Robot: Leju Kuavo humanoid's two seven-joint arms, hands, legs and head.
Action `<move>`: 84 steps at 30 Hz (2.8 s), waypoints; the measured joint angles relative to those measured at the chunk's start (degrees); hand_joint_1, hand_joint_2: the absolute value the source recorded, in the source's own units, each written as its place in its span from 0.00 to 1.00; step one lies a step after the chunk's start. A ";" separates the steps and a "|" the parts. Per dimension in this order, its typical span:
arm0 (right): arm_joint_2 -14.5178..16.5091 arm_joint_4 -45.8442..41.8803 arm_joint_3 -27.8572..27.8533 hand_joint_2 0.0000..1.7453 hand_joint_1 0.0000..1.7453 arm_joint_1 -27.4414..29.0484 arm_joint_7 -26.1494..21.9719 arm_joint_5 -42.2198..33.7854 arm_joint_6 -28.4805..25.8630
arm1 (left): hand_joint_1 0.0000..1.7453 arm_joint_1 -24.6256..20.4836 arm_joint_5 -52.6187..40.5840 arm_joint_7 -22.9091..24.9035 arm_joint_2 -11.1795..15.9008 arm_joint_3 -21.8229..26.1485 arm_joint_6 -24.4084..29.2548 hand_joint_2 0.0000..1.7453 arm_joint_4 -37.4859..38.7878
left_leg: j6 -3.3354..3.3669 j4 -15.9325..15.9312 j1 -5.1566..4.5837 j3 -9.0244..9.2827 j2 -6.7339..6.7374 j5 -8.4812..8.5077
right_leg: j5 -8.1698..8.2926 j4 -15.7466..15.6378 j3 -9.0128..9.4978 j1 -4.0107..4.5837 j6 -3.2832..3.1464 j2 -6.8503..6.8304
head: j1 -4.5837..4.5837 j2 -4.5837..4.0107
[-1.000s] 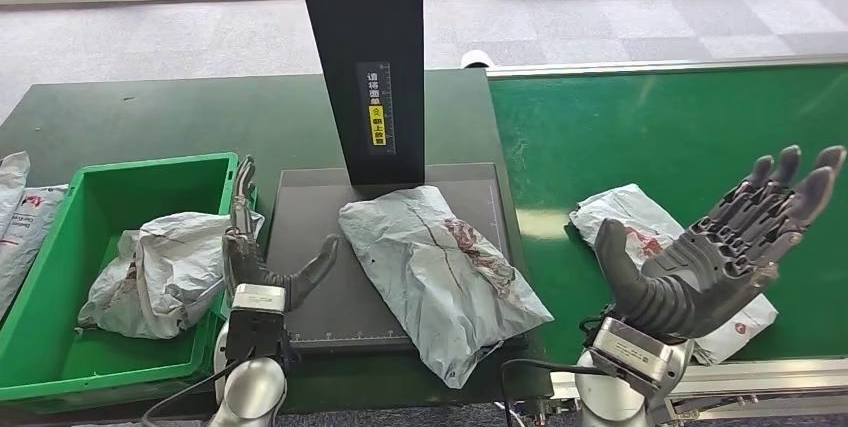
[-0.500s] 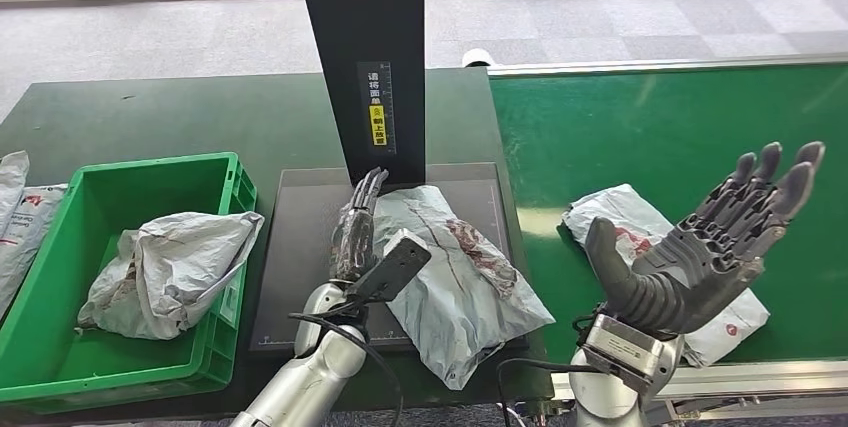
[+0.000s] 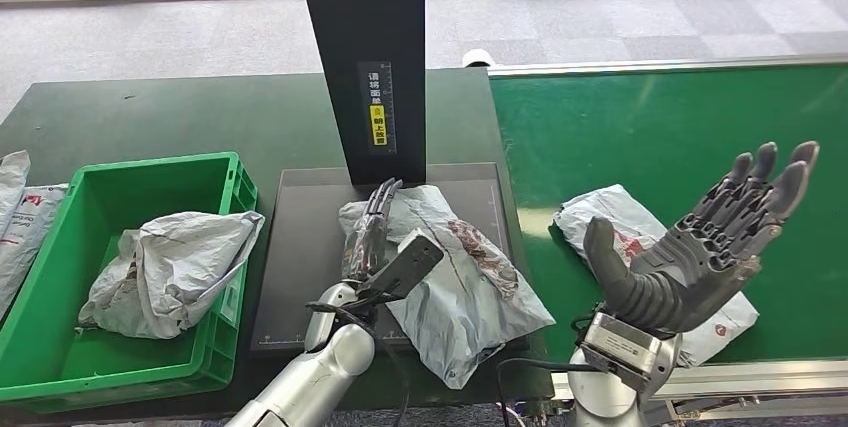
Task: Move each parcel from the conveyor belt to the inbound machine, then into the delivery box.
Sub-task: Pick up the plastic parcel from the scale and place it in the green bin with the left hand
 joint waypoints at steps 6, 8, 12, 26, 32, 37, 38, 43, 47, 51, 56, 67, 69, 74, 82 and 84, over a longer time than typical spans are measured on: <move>0.00 0.76 0.04 1.00 0.00 -0.09 0.00 -0.41 0.00 | 0.04 -3.19 -0.86 12.24 0.00 -10.41 -6.50 1.00 6.89 | 0.00 0.00 0.00 0.00 -0.03 0.00 | 0.00 0.00 0.01 0.00 0.00 -0.02 | -0.01 0.00; 0.00 0.94 0.04 1.00 0.00 -0.12 0.00 -0.55 0.00 | 0.06 -4.18 -1.63 15.72 0.00 -14.64 -8.37 1.00 8.69 | 0.00 0.00 0.00 0.02 -0.10 0.00 | -0.01 0.00 0.06 0.00 0.00 -0.10 | -0.01 0.00; 0.00 1.19 0.04 1.00 0.00 -0.15 0.00 -0.74 0.00 | 0.06 -5.99 -2.45 18.26 0.00 -19.92 -9.43 1.00 10.81 | 0.00 -0.01 0.00 0.11 -0.16 0.00 | -0.03 0.00 0.21 0.00 -0.01 -0.16 | 0.00 0.00; 0.00 1.35 0.04 1.00 0.00 -0.17 0.00 -1.25 0.00 | 1.00 -8.36 -2.63 20.51 0.00 -26.82 -15.09 1.00 13.01 | 0.09 -0.01 0.00 0.20 -0.19 -0.12 | -0.17 -0.04 0.84 -0.01 0.11 -0.23 | -0.01 0.00; 0.00 1.35 -0.10 1.00 0.00 -0.12 0.00 -1.36 -0.02 | 1.00 -9.45 -2.72 22.72 -0.01 -29.84 -16.17 1.00 13.48 | 0.12 -0.01 0.00 0.37 -0.18 -0.15 | -0.20 -0.04 1.00 -0.01 0.14 -0.22 | -0.01 0.00; -0.04 1.35 -0.28 1.00 0.00 0.36 0.00 -1.58 -0.02 | 1.00 -9.65 -4.01 24.54 0.02 -32.40 -7.82 1.00 13.98 | 0.11 -0.01 0.00 0.77 -0.17 -0.15 | -0.19 -0.04 0.91 -0.01 0.14 -0.17 | 0.00 0.00; -0.04 1.35 -0.30 1.00 0.00 0.40 0.00 -1.60 -0.02 | 1.00 -9.65 -4.12 24.62 0.02 -32.62 -7.12 1.00 14.09 | 0.11 -0.01 0.00 0.77 -0.17 -0.14 | -0.19 -0.04 0.90 -0.01 0.14 -0.17 | 0.00 0.00; -0.04 1.35 -0.37 1.00 0.00 0.42 0.00 -1.62 -0.02 | 1.00 -9.68 -4.32 24.83 0.02 -33.29 -5.85 1.00 14.49 | 0.10 -0.01 0.00 0.76 -0.15 -0.15 | -0.19 -0.04 0.87 -0.01 0.14 -0.15 | 0.00 0.00; -0.06 1.34 -0.45 1.00 0.00 0.74 0.00 -1.73 -0.03 | 1.00 -8.63 -13.88 26.89 0.44 -31.99 0.73 1.00 12.63 | 0.10 -0.01 -0.01 0.71 -0.11 -0.15 | -0.18 -0.04 0.80 -0.02 0.14 -0.11 | 0.00 0.00; -0.12 1.33 -0.64 1.00 0.00 1.33 0.00 -1.99 -0.07 | 1.00 -3.54 -38.34 20.92 1.03 -18.13 2.80 1.00 3.32 | 0.09 0.00 -0.02 0.54 -0.04 -0.13 | -0.16 -0.03 0.56 -0.03 0.12 -0.02 | 0.00 0.00; -0.15 1.33 -1.03 1.00 0.00 1.55 0.00 -2.13 -0.07 | 1.00 2.99 -47.65 14.80 0.97 -0.68 2.98 1.00 -13.78 | 0.07 -0.01 -0.01 0.37 0.32 -0.15 | -0.13 -0.02 0.24 -0.02 0.10 0.31 | -0.02 0.00; -0.15 1.33 -1.57 1.00 0.00 1.62 0.00 -2.12 -0.07 | 1.00 7.74 -48.52 14.04 0.96 10.13 3.07 1.00 -28.43 | 0.08 -0.01 0.00 0.19 0.18 -0.15 | -0.14 -0.02 0.18 -0.02 0.10 0.19 | 0.00 0.00; -0.15 1.33 -1.57 1.00 0.00 1.62 0.00 -2.12 -0.07 | 1.00 7.95 -48.55 14.03 0.96 10.71 3.06 1.00 -29.28 | 0.08 -0.01 -0.01 0.18 0.16 -0.15 | -0.14 -0.02 0.18 -0.02 0.10 0.17 | 0.00 0.00; -0.15 1.33 -1.59 1.00 0.00 1.62 0.00 -2.12 -0.07 | 1.00 8.22 -48.57 13.90 0.98 11.46 3.05 1.00 -30.41 | 0.08 -0.01 -0.01 0.17 0.16 -0.15 | -0.14 -0.02 0.15 -0.02 0.10 0.17 | 0.00 0.00; -0.15 1.33 -1.60 1.00 0.00 1.62 0.00 -2.12 -0.07 | 1.00 8.34 -48.59 13.89 0.98 11.83 3.05 1.00 -30.91 | 0.08 -0.01 0.00 0.15 0.16 -0.14 | -0.14 -0.02 0.13 -0.01 0.10 0.17 | 0.00 0.00; -0.15 1.33 -1.60 1.00 0.00 1.62 0.00 -2.13 -0.07 | 1.00 8.48 -48.83 13.72 0.99 11.92 3.05 1.00 -31.45 | 0.08 -0.01 0.00 0.12 0.16 -0.14 | -0.14 -0.01 0.12 -0.01 0.10 0.17 | 0.00 0.00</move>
